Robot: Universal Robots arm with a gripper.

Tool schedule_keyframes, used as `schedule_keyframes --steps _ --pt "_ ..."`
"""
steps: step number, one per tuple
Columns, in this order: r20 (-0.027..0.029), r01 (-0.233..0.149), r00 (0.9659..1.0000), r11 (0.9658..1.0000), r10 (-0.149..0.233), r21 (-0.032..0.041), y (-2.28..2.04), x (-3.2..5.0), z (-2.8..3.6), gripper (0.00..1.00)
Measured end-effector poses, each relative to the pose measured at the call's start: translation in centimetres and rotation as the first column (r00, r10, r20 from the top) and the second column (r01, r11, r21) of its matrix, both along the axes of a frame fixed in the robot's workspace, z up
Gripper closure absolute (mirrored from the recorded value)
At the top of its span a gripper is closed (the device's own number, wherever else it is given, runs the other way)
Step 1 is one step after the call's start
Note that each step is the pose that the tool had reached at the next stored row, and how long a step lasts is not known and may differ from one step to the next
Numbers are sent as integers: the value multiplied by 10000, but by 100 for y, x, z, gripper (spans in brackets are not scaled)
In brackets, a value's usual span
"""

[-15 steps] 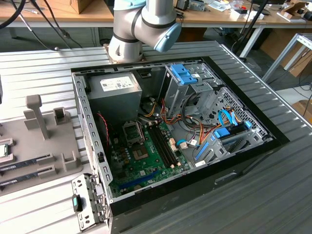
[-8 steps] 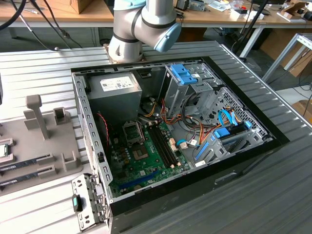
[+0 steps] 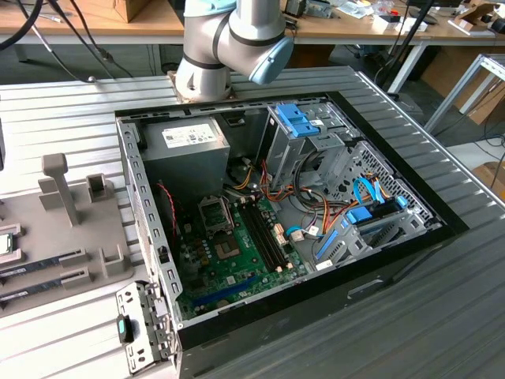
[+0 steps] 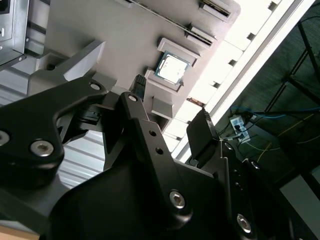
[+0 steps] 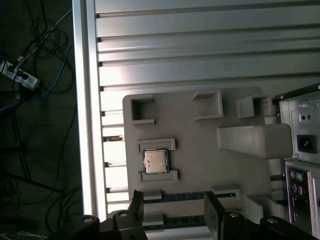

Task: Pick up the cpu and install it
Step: 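Pick up the cpu and move it towards the insertion slot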

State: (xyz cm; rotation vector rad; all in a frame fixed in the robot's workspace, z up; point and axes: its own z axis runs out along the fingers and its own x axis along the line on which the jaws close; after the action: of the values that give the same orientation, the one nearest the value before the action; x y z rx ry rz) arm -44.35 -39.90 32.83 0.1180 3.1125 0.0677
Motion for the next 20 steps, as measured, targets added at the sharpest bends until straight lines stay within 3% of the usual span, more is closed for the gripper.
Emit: schedule_keyframes --steps 20 --pt "0 0 10000 10000 0 0 0 0 -60 40"
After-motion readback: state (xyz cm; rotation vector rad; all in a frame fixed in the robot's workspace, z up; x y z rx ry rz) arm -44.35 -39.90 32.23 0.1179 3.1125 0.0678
